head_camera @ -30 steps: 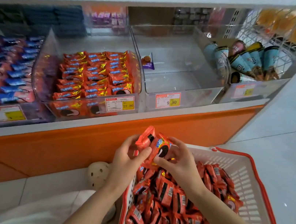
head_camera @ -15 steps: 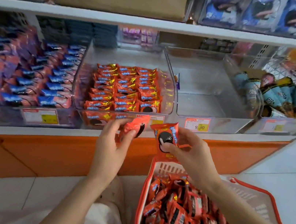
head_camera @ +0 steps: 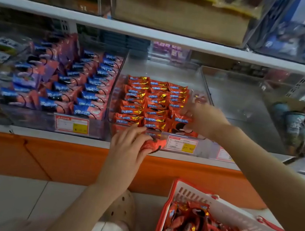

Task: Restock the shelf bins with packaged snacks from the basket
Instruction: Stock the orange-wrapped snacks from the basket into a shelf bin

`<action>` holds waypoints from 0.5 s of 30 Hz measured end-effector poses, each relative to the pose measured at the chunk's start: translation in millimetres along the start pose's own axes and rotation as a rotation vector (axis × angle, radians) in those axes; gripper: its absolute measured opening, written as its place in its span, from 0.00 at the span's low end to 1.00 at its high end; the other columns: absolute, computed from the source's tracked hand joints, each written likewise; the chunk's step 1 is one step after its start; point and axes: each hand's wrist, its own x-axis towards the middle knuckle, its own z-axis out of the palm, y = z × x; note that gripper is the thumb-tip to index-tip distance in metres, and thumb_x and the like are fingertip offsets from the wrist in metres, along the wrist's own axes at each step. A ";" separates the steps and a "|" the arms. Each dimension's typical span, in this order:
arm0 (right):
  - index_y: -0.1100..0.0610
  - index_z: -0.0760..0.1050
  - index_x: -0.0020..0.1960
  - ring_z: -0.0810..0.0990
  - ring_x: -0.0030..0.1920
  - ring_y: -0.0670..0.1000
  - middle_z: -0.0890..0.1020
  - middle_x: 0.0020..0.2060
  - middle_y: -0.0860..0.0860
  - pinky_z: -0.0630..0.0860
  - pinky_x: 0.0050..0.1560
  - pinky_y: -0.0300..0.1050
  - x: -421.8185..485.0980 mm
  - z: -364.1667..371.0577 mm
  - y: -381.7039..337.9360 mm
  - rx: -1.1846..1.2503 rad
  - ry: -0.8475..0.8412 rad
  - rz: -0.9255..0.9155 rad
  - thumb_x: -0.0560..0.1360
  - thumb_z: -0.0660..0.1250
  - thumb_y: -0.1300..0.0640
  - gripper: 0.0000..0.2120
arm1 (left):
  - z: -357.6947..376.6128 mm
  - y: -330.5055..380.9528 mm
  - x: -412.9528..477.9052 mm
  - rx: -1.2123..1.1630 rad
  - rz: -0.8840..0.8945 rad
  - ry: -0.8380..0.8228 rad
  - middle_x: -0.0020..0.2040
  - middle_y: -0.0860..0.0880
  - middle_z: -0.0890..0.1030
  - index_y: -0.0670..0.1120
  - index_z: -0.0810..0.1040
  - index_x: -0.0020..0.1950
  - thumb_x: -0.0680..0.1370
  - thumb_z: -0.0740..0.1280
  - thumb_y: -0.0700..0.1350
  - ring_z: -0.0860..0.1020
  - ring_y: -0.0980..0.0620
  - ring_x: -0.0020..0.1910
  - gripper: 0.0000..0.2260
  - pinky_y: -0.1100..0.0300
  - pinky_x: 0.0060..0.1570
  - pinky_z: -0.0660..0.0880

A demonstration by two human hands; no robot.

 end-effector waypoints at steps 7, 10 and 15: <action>0.51 0.72 0.64 0.75 0.61 0.55 0.77 0.60 0.51 0.73 0.61 0.52 25.4 12.0 -7.4 -0.240 -0.181 -0.085 0.73 0.71 0.54 0.20 | -2.6 0.3 -0.2 -0.042 -0.030 -0.034 0.61 0.48 0.77 0.47 0.78 0.57 0.74 0.71 0.45 0.68 0.49 0.66 0.12 0.49 0.63 0.64; 0.51 0.74 0.62 0.76 0.60 0.53 0.78 0.59 0.50 0.72 0.60 0.49 28.0 15.8 -5.1 -0.204 -0.158 -0.125 0.74 0.69 0.56 0.17 | -5.0 -0.5 -0.1 -0.094 -0.029 -0.054 0.64 0.48 0.75 0.46 0.78 0.58 0.76 0.69 0.45 0.66 0.49 0.69 0.11 0.52 0.65 0.62; 0.53 0.72 0.61 0.75 0.60 0.54 0.76 0.60 0.53 0.71 0.56 0.45 29.0 27.7 -5.1 -0.181 -0.140 -0.117 0.78 0.63 0.55 0.12 | -7.0 0.2 0.8 -0.128 -0.048 -0.085 0.67 0.50 0.72 0.47 0.76 0.62 0.78 0.65 0.48 0.62 0.52 0.72 0.13 0.58 0.68 0.55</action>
